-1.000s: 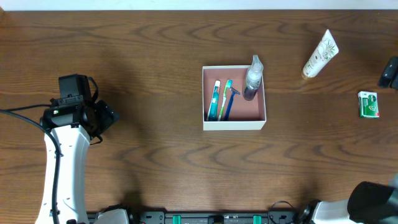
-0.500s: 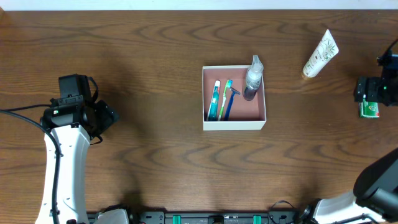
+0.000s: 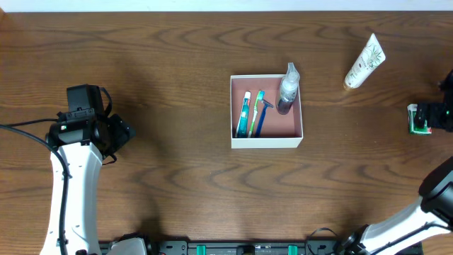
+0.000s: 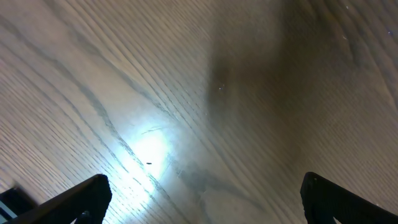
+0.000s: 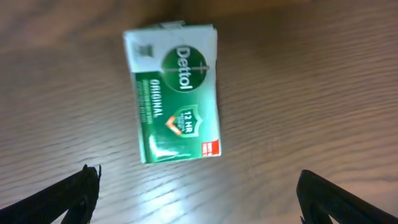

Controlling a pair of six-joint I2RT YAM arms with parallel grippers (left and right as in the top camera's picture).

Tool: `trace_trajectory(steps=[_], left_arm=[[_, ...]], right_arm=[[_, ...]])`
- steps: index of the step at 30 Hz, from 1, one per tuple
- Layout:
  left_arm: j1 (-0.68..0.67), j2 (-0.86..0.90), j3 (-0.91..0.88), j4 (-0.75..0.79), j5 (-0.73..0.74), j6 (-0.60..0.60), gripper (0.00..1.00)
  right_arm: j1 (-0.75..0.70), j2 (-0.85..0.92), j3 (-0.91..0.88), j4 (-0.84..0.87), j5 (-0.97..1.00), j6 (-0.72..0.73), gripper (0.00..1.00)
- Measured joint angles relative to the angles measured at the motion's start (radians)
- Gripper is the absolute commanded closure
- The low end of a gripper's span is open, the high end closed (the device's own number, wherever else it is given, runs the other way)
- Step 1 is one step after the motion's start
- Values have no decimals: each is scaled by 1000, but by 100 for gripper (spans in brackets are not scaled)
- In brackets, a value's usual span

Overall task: Pack container
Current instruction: 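Lower the right gripper and grasp the Dettol soap bar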

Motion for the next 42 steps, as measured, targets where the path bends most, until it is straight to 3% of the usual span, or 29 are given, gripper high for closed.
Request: trace_trajectory(steps=[9,42], left_arm=[[0,0,0,0,0,0,2],[0,0,0,0,0,0,2]], right_arm=[[2,106,-1,64,-24,-32,1],[18,111,-3,143,-129,-63,1]])
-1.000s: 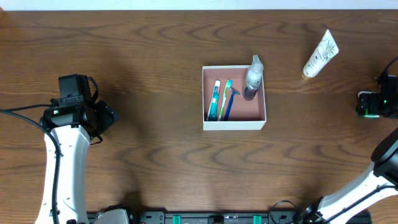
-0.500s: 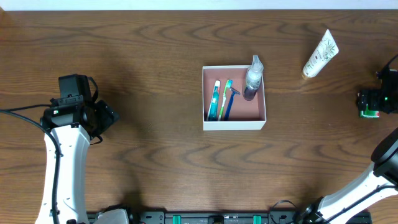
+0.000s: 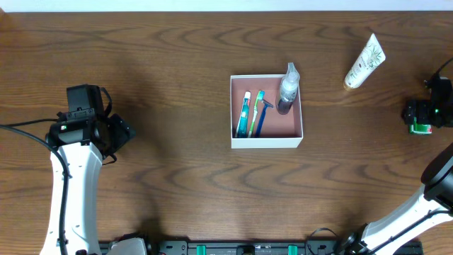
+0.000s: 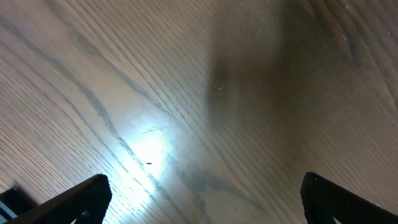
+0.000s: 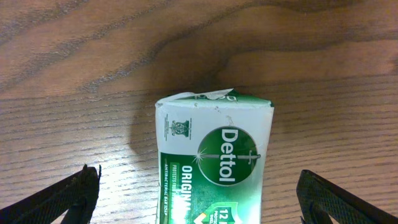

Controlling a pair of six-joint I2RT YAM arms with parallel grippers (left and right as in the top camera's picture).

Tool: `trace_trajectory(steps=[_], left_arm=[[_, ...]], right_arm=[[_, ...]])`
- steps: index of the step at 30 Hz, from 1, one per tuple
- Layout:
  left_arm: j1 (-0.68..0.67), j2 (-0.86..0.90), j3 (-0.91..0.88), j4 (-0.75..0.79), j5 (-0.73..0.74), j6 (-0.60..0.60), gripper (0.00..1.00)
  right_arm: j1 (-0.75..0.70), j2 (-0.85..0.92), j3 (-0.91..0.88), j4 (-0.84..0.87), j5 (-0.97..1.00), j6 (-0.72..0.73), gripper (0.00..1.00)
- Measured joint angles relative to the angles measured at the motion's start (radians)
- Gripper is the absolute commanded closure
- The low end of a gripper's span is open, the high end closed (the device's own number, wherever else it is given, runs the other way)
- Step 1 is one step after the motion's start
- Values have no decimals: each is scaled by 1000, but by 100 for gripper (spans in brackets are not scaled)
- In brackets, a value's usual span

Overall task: Pack container
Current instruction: 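Lower the right gripper and grasp the Dettol soap bar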

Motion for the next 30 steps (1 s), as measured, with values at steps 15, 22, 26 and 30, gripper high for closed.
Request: trace_trajectory(steps=[15,22,26,30], left_arm=[[0,0,0,0,0,0,2],[0,0,0,0,0,0,2],[0,0,0,0,0,0,2],[0,0,0,0,0,0,2]], right_arm=[[0,26,0,-1,8,-4,1],[0,37,0,-3,8,-8,1],[0,41,0,-3,8,-8,1],[0,41,0,-3,10,-8,1]])
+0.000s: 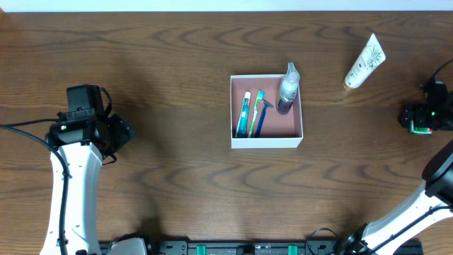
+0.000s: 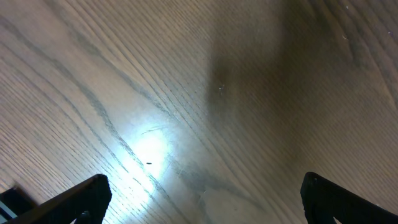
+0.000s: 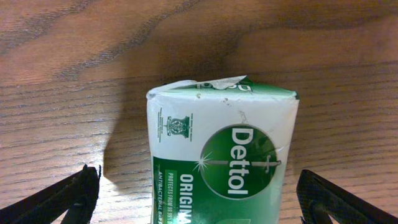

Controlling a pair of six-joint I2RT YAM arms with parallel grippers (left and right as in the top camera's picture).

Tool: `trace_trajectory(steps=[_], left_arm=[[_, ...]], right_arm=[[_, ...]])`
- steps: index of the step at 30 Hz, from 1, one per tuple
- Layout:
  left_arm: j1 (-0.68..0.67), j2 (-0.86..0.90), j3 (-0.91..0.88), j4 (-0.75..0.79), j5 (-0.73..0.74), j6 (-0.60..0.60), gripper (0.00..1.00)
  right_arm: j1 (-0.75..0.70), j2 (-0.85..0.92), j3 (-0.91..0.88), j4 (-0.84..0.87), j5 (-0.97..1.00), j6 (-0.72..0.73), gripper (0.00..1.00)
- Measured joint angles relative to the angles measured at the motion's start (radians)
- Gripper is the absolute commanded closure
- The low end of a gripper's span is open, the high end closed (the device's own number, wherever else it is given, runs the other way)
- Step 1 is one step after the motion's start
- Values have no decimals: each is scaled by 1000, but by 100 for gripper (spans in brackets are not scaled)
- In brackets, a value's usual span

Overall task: Pack container
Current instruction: 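Lower the right gripper and grasp the Dettol soap bar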

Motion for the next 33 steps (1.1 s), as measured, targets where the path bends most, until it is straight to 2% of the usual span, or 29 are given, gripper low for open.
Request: trace_trajectory(steps=[33], left_arm=[[0,0,0,0,0,0,2]], right_arm=[[0,0,0,-12,16,0,1]])
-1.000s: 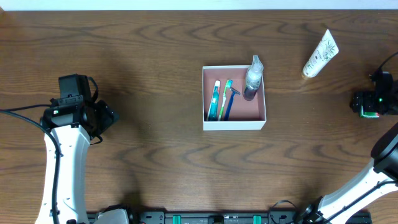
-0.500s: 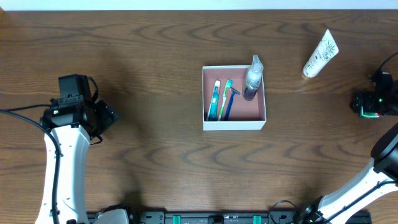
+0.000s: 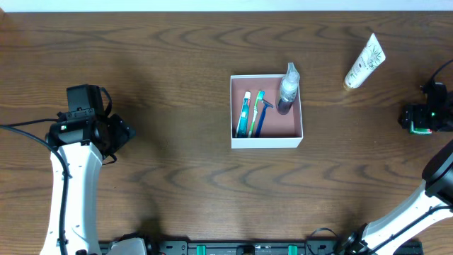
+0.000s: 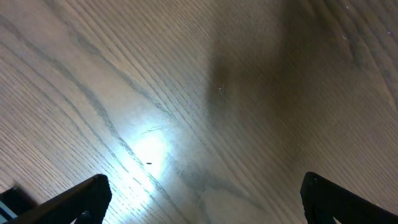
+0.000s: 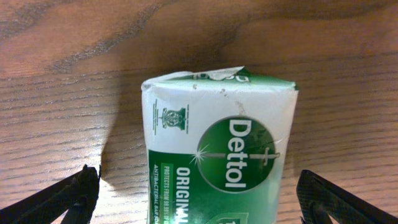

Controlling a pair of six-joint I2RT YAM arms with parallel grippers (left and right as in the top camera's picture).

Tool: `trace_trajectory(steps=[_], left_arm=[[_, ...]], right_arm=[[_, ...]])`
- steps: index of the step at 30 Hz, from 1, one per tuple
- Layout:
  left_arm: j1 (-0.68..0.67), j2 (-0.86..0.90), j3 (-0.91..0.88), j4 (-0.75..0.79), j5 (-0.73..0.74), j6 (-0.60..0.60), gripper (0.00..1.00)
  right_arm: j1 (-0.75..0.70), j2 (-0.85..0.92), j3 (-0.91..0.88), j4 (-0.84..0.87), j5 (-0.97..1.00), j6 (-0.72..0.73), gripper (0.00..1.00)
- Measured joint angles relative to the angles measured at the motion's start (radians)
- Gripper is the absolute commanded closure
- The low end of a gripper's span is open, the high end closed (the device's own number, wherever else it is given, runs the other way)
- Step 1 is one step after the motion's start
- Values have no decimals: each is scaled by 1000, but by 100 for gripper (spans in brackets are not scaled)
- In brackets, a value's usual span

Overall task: Pack container
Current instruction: 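Lower the right gripper and grasp the Dettol soap bar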

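A green-and-white Dettol soap bar (image 5: pixel 217 149) lies flat on the wood at the far right (image 3: pixel 423 128). My right gripper (image 5: pixel 199 202) hangs just above it, open, a dark finger on each side and clear of its edges. The white box with a pink floor (image 3: pixel 266 140) sits mid-table; it holds two toothbrushes (image 3: pixel 250 113), a blue razor (image 3: pixel 263 113) and a clear pump bottle (image 3: pixel 287 89). A white tube (image 3: pixel 364 61) lies at the back right. My left gripper (image 4: pixel 199 202) is open over bare wood at the left.
The right arm's base (image 3: pixel 435 195) stands at the front right and the left arm (image 3: pixel 71 177) along the left side. The table's far edge (image 3: pixel 226 10) runs along the top of the overhead view.
The soap fills slightly more of the right wrist view, so the right gripper has come a little lower over it. The left arm has not moved.
First the right gripper was well above the soap, which lay whole and tilted in its view. Then it was lower and squared up with the bar, and lower again later. Now its open fingers flank the soap. The left gripper stayed open over bare wood throughout.
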Motion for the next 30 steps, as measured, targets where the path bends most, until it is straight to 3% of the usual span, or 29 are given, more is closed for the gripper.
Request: trace_trajectory(steps=[15,30], left_arm=[[0,0,0,0,0,0,2],[0,0,0,0,0,0,2]], right_arm=[[0,9,0,-3,16,0,2],[0,9,0,26,29,-7,27]])
